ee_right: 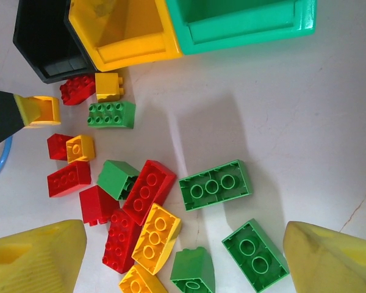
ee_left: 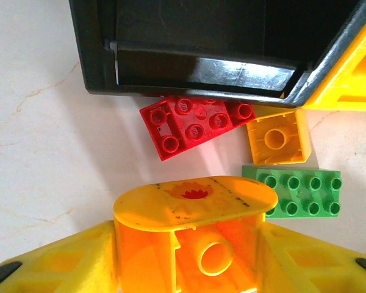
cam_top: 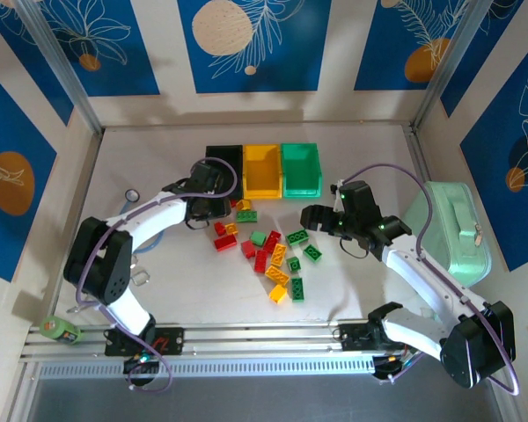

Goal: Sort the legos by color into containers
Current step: Pick up the lego from the center of the table, then place the lego in the container.

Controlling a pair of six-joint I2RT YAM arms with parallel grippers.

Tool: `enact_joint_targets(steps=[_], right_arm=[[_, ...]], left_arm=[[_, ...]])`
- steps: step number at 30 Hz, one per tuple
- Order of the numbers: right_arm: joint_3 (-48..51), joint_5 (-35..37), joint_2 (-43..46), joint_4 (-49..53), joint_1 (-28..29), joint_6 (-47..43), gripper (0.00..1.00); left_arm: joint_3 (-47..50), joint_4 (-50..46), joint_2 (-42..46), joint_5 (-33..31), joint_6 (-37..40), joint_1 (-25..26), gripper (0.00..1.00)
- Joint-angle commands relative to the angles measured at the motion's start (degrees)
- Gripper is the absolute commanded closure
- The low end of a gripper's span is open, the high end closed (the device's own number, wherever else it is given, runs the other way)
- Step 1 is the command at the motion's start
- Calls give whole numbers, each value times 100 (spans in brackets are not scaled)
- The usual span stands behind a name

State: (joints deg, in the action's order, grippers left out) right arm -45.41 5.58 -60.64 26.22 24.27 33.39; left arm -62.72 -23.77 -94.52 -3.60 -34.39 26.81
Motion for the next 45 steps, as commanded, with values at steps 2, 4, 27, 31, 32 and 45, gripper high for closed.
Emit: enact_joint_targets(steps=[2,4,27,31,32,45], right_arm=[[114,-47,139,-60,16,108,15],[179,-49,149,-91,0,107,15],[234,-163,208,-61,-184,28,15],[220,-189,263,4,-230,10,15],[219,-190,274,8,-238,10,15],[272,-321,287,31,-273,89,15]], left_arm=[[-275,-295,222,-5,92,25,51],[-373,-371,226,-61,111,26,51],[-2942,-545,-1437,819,42,114,52],[-3432,-506,-1858,1020,-15,148,52],[-3541,-522,-1945,1043,-22,153,52],[-5649,-1378,-3166,1168,284,193,17]])
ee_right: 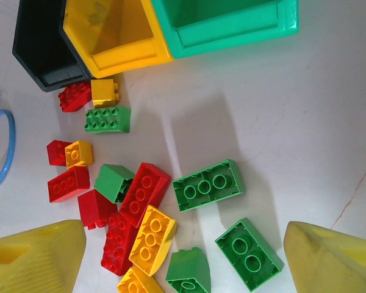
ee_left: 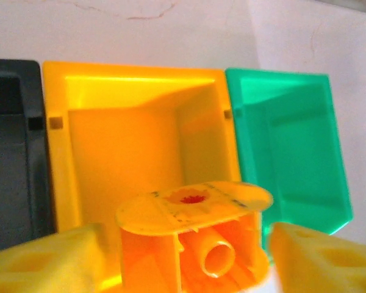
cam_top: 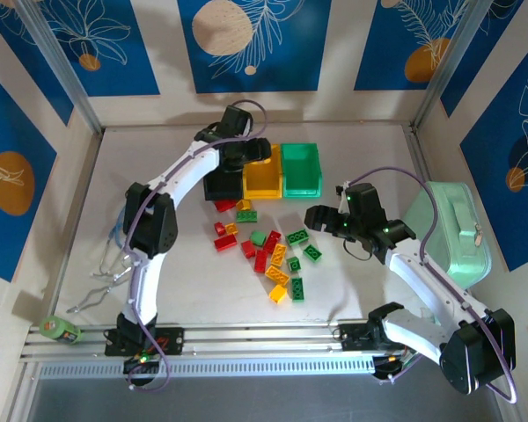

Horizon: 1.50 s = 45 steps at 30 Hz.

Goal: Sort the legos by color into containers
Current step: Place the lego in the container, then pick up the lego from the center of the table.

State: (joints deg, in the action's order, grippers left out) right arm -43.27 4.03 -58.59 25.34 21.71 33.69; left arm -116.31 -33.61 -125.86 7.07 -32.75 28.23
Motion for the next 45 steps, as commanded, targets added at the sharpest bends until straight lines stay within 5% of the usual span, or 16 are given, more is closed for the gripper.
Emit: enact_joint_targets(steps=[1,23,45], right_arm=[[70,-166,97,128,-18,58,15],[-293,-257,-520,246,258,-177,14],[-1325,739,-2743,1546,1010,-392,30]], left_arm=[[-166,-267,86,80,122,67,14],[3820,837,3019,-821,393,174,15],[6415,1230,4538,-976,209,170,21]])
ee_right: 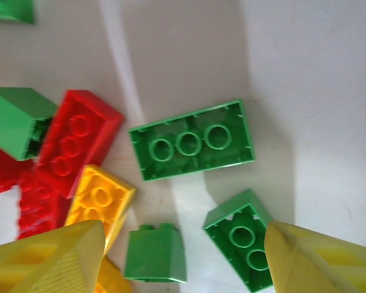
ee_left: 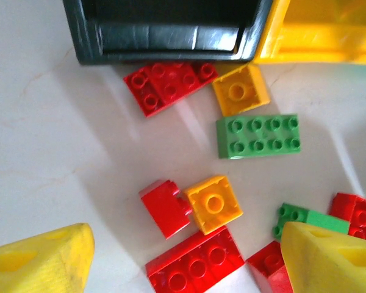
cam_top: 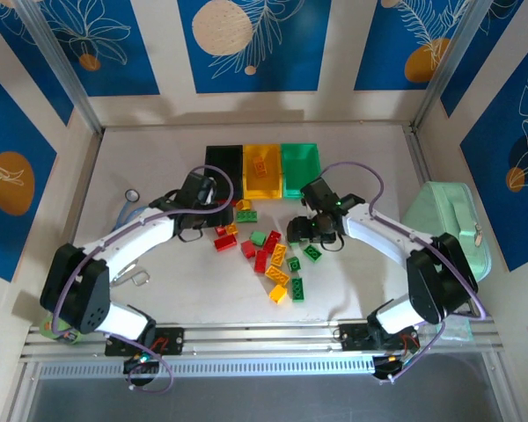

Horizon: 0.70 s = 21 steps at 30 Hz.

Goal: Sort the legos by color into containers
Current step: Pick up the lego from the center of the table.

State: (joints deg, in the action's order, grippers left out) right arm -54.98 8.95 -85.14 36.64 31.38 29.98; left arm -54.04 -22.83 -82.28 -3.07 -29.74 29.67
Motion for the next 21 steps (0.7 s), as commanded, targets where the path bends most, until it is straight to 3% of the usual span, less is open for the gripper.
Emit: enact_joint_targets(steps=[1,21], right_arm=[[-153,308,-106,459,53,-10,30],[170,504,-410,606,229,503,31]], left_arm=[[259,168,221,35,-96,29,21],[763,350,425,-53,-146,30,22]])
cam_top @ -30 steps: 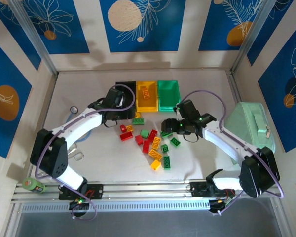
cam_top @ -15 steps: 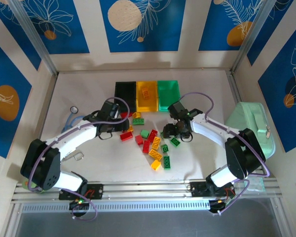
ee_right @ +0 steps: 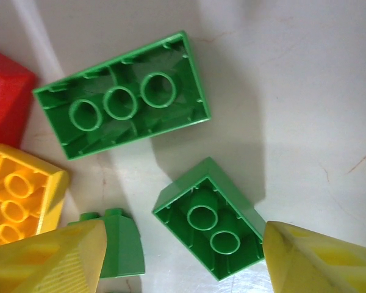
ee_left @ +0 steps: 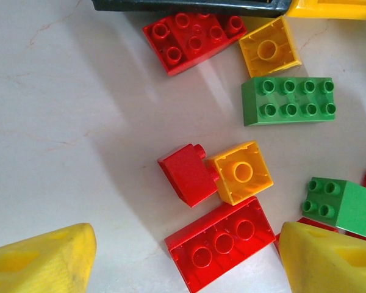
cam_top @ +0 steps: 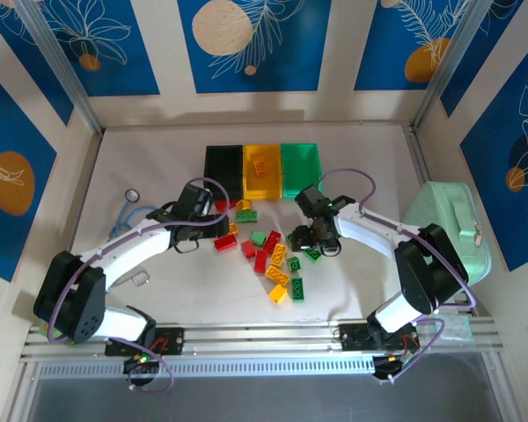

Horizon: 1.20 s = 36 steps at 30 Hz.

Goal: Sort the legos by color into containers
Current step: Pick up the lego from the center of the table.

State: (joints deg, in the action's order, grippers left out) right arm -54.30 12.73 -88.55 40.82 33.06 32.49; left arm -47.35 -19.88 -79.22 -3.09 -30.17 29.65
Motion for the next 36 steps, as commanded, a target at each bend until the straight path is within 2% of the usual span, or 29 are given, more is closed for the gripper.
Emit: enact_joint_targets(steps=[1,15,30,36], right_arm=[[120,152,-84,190,61,289,31],[332,212,-171,4,131,490,36],[269,300,-250,25,348,627,59],[99,422,-192,259,504,662,61]], left_arm=[[103,54,120,-58,-96,31,22],[139,41,124,-88,-111,25,22],[163,-50,240,-139,-109,31,23],[191,-34,274,-148,-129,32,24]])
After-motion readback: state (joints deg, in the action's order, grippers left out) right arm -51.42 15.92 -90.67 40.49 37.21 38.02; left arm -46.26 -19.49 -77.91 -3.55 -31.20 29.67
